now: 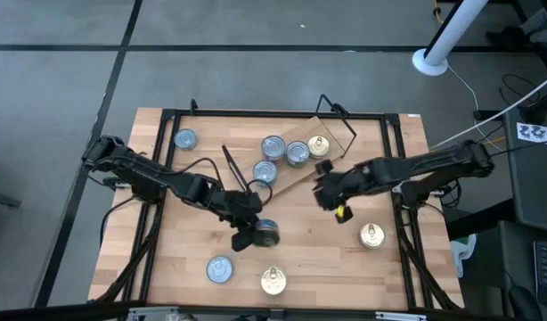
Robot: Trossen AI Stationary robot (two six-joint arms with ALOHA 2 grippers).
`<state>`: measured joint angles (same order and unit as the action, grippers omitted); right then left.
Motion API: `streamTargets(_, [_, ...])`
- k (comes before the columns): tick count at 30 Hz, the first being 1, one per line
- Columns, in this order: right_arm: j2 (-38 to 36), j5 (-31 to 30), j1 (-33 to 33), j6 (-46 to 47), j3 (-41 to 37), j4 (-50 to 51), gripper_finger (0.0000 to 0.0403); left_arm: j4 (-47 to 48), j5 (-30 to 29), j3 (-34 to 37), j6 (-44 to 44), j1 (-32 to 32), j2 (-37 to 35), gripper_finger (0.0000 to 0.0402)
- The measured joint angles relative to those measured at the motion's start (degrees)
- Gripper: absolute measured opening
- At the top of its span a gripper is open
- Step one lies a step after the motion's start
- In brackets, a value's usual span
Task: Stack canned seafood by type on shelf
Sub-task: Stack the blue and pink tuna can on the shelf on top of the other blue and pink tuna can
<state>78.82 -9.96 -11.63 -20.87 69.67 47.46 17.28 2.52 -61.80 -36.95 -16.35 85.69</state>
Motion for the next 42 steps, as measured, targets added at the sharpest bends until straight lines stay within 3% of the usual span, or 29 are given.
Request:
streamTargets(9, [-12.23,8.86,10.44,11.91,0.00,-3.44,0.0163,-18.49,-0.40,0.00,3.40,4.67,-0.02,0.0195])
streamTargets(15, [-15.09,9.76,17.62,22.93,0.00,-6.12,0.0163,-25.55,-1.42,0.00,9.30,8.61,-0.02,0.0186])
streamTargets(34, [-10.32,8.07,19.19,36.14,0.04,-10.61,0.0168,-26.34,-1.36,0.00,13.57,16.51,-0.04,0.0199])
streamTargets(42, [-8.35,8.05,19.19,37.03,0.04,-10.54,0.0250,-25.17,-1.22,0.00,13.59,16.49,-0.04,0.0186])
